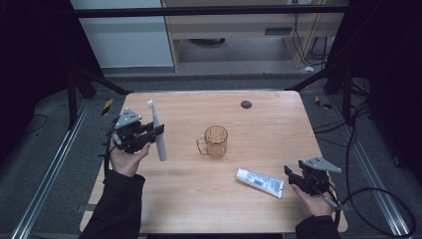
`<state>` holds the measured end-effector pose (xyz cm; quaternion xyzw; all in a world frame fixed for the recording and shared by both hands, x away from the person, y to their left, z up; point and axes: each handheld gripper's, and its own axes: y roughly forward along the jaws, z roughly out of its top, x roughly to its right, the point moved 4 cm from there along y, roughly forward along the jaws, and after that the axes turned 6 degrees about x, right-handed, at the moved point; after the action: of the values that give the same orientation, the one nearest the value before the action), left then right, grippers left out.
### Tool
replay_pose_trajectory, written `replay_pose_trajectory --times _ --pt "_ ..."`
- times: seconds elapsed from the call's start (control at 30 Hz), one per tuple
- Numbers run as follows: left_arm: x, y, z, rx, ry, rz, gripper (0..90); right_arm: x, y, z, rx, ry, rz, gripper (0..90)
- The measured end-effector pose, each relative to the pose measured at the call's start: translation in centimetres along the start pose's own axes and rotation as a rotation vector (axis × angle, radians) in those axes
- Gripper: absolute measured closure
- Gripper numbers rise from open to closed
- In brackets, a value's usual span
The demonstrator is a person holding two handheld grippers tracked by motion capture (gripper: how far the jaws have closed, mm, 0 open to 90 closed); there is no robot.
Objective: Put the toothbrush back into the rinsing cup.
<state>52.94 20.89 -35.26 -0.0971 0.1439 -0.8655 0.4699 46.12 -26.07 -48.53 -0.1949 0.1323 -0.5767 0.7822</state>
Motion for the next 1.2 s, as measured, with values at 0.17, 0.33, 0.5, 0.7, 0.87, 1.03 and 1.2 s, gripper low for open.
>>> replay_pose_trajectory --times 0.17,0.33,0.5,0.7,0.87,1.03,1.2 --pt "0.6 0.7 1.1 0.043 -0.002 0.023 68.4 0.0 0.0 0.0 0.005 0.003 0.002 41.5" --pt "1.5 1.3 2.2 0.096 -0.005 0.045 68.4 0.1 0.0 0.0 0.005 0.006 0.0 41.2" --pt "2.3 2.0 3.1 0.126 -0.013 0.073 68.4 0.1 0.0 0.0 0.007 0.007 -0.001 40.8" --pt "2.9 2.9 4.1 0.161 -0.016 0.096 68.4 0.2 -0.1 0.0 0.019 0.008 -0.006 39.9" --pt "3.3 3.6 4.6 0.201 -0.023 0.118 68.3 0.3 0.0 0.0 0.024 0.004 -0.01 38.9" --pt "3.9 4.4 4.9 0.228 -0.036 0.129 68.4 0.3 -0.1 0.0 0.03 0.014 -0.012 38.1" --pt "4.5 5.1 5.0 0.238 -0.045 0.13 68.3 0.4 0.0 -0.1 0.029 0.011 -0.013 38.0"
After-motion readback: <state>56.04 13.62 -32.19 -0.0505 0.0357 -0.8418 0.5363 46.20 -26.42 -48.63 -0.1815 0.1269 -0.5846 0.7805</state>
